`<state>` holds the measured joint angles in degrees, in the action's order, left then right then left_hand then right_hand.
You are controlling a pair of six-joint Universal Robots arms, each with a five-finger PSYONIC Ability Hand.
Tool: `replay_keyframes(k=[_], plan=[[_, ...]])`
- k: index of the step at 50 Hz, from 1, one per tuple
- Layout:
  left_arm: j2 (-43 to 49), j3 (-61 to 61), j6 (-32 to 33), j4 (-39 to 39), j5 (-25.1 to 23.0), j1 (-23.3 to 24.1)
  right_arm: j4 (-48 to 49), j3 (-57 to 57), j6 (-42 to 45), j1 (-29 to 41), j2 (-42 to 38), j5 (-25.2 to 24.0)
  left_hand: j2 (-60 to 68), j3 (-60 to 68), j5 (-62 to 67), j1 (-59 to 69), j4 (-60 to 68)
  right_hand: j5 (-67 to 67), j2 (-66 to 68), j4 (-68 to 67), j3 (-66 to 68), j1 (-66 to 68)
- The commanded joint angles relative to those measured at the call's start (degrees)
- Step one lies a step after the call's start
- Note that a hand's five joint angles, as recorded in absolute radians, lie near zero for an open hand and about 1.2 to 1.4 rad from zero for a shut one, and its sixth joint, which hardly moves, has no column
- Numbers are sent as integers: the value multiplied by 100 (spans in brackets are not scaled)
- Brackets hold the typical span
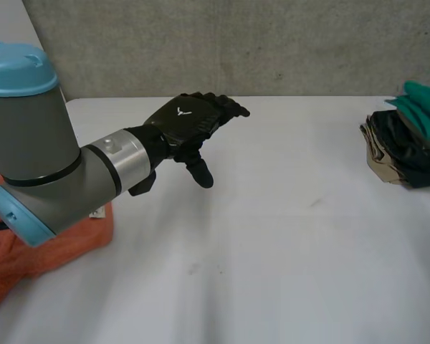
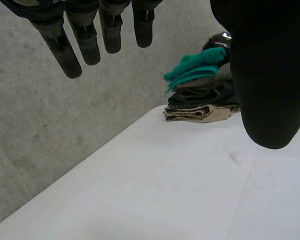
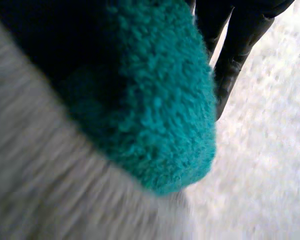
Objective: Fold the laundry.
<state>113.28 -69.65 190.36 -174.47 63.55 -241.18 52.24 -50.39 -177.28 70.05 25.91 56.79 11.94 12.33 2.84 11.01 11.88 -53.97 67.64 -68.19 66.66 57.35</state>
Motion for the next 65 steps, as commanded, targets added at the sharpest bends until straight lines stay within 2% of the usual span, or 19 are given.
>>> replay_keyframes(k=[1,3,4,7,14,22,26,27,30,32,37,39,42,45,48,50,56,61,65], plan=[[-7,-93,10,1,0,0,128,-506,19,-368,10,-660,365,326,276,459,371,-1603,1236,-1181,1334,2265],[-16,-101,10,1,9,0,128,-542,9,-369,124,-678,365,326,276,459,371,-1603,1236,-1181,1334,2265],[-16,-101,10,1,9,0,119,-603,1,-360,238,-678,382,343,293,475,388,-460,93,-38,191,1122],[-34,-101,10,1,9,44,84,-761,1,-343,467,-617,382,343,293,475,388,5397,-5764,5819,-5666,-4735],[-157,-128,10,1,17,79,-617,-1859,27,-360,1767,-222,365,326,276,459,371,5397,-5764,5819,-5666,-4735],[-394,-268,1,1,70,62,-2857,-2212,869,-570,2682,270,365,326,276,459,371,5397,-5764,5819,-5666,-4735],[-605,-347,1,-8,228,44,-4334,-1817,2283,-905,3112,1340,365,326,276,459,371,5397,-5764,5819,-5666,-4735],[-649,-365,1,-8,298,36,-4763,-1581,2877,-922,3226,1917,365,326,276,459,371,5397,-5764,5819,-5666,-4735],[-842,-418,10,-43,693,0,-4717,-1290,3523,-827,3324,2973,332,293,242,425,338,5397,-5764,5819,-5666,-4735],[-991,-470,10,-165,1167,-70,-4348,-1271,3438,-581,3394,3066,282,243,192,375,288,5397,-5764,5819,-5666,-4735],[-1351,-707,89,-613,2239,-403,-2994,-2043,2332,289,4411,2785,214,175,125,307,220,5397,-5764,5819,-5666,-4735],[-1518,-891,107,-798,2590,-605,-2291,-2745,1620,614,5009,2434,164,125,74,257,170,5397,-5764,5819,-5666,-4735],[-1633,-1094,247,-887,2716,-921,-1431,-3745,857,1087,5641,1707,130,91,40,223,136,5397,-5764,5819,-5666,-4735],[-1660,-1550,834,-895,2707,-1571,-894,-4642,433,1912,5916,908,130,91,40,223,136,5397,-5764,5819,-5666,-4735],[-1581,-2060,1704,-974,2707,-2143,-1013,-5268,527,2757,5925,282,130,91,40,223,136,5397,-5764,5819,-5666,-4735],[-1415,-2323,2247,-1105,2698,-2502,-1251,-5489,659,2996,5899,113,130,91,40,223,136,5397,-5764,5819,-5666,-4735],[-519,-2685,3191,-1783,2470,-3303,-2524,-5815,1624,3234,5277,121,12,-27,-77,106,18,5397,-5764,5819,-5666,-4735],[219,-2633,3683,-2134,1908,-3813,-3000,-5850,2425,3252,4775,209,113,74,23,206,119,5397,-5764,5819,-5666,-4735],[580,-2458,3868,-2310,1854,-4077,-3097,-5877,2812,3261,4730,253,430,391,341,524,436,5397,-5764,5819,-5666,-4735]])
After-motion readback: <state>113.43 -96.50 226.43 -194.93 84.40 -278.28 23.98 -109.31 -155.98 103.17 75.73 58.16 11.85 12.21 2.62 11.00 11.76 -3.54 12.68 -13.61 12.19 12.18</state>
